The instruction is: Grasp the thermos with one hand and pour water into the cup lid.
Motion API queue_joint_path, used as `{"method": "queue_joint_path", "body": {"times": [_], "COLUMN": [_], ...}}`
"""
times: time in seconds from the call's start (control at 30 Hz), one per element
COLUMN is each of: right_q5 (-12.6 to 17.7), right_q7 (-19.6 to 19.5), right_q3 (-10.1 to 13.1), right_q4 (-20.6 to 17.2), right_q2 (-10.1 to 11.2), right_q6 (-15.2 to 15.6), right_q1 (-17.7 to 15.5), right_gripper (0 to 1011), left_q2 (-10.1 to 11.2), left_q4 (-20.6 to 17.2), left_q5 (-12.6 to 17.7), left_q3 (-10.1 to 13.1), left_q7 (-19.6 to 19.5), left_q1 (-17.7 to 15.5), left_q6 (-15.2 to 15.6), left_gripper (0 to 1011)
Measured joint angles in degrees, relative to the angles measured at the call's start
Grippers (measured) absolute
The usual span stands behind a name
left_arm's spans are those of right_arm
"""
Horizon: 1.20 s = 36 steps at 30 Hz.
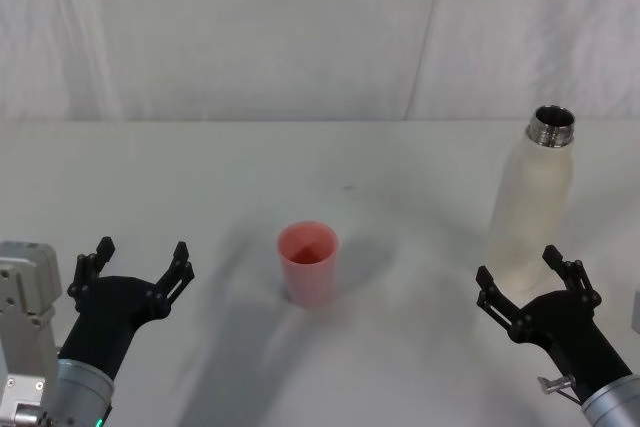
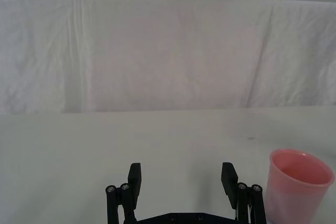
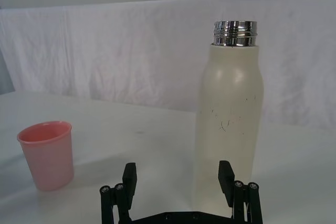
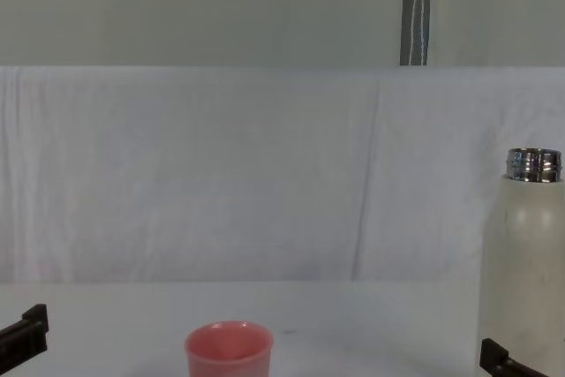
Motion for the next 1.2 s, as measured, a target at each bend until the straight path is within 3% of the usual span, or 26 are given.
{"method": "queue_joint_path", "body": {"times": [1.2], "right_q5": [0.00], "right_q7": [0.00], "right_q3": [0.00], "right_q4": [0.00], "right_q2": [0.00], "right_q6": [0.00], "right_q1": [0.00], "right_gripper": [1003], "left_q2": [0.00], "left_q4": [0.00], "left_q5": [0.00], "left_q3": [0.00], "left_q7": [0.00], "left_q1": [0.00], "left_q6": [0.00], "left_gripper": [1001]}}
